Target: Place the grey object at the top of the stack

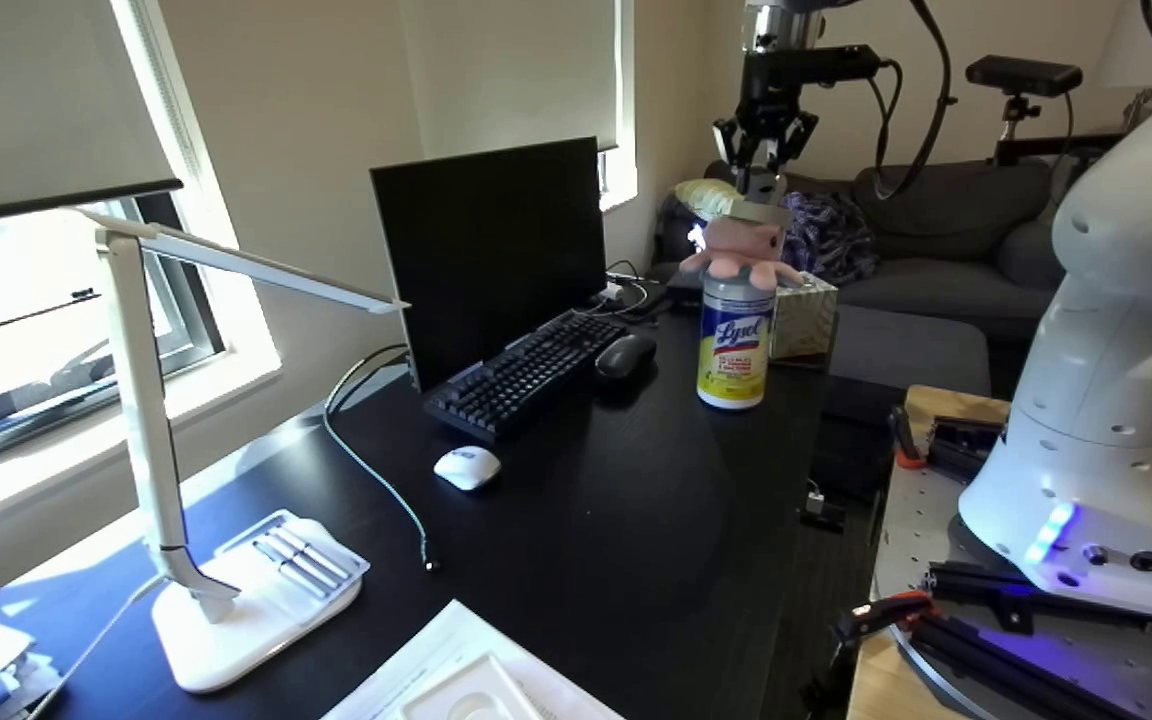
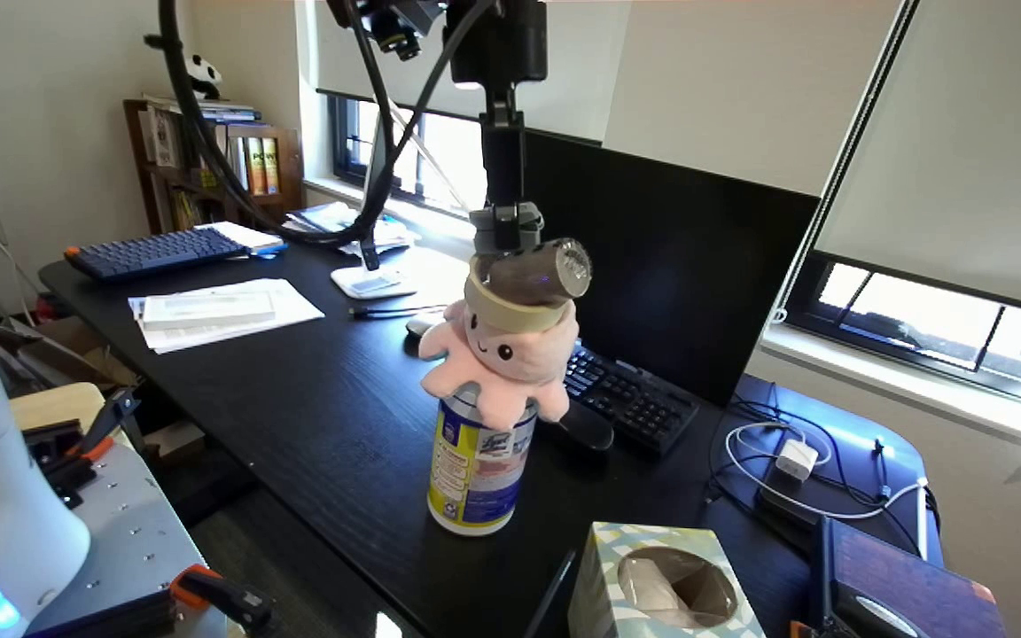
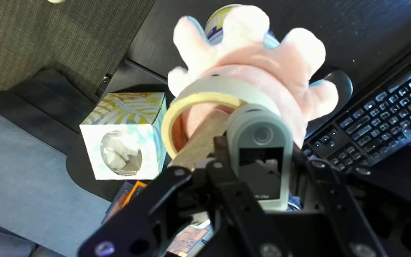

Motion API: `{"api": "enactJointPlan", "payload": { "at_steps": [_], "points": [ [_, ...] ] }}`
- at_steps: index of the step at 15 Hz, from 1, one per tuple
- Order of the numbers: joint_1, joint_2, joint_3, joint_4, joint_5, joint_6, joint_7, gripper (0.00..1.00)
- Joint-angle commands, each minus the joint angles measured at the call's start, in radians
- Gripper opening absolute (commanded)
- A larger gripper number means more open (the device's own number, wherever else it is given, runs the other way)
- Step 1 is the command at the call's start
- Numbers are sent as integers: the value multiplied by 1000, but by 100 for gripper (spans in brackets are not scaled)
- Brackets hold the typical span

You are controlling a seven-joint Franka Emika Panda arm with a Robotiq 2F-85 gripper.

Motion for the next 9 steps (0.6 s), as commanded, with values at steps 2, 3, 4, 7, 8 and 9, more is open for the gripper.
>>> {"api": "enactJointPlan", "payload": {
  "at_steps": [2, 3, 4, 7, 8, 9],
  "points": [
    [-1, 41, 16, 7, 0, 10, 28, 16],
    [3, 43, 17, 8, -2, 9, 19, 16],
    [6, 45, 20, 8, -7, 9, 11, 16],
    [20, 51, 24, 12, -9, 9, -8, 16],
    [27, 51, 25, 13, -7, 11, -13, 17],
    [32, 51, 24, 14, -2, 12, -15, 63]
  ]
}}
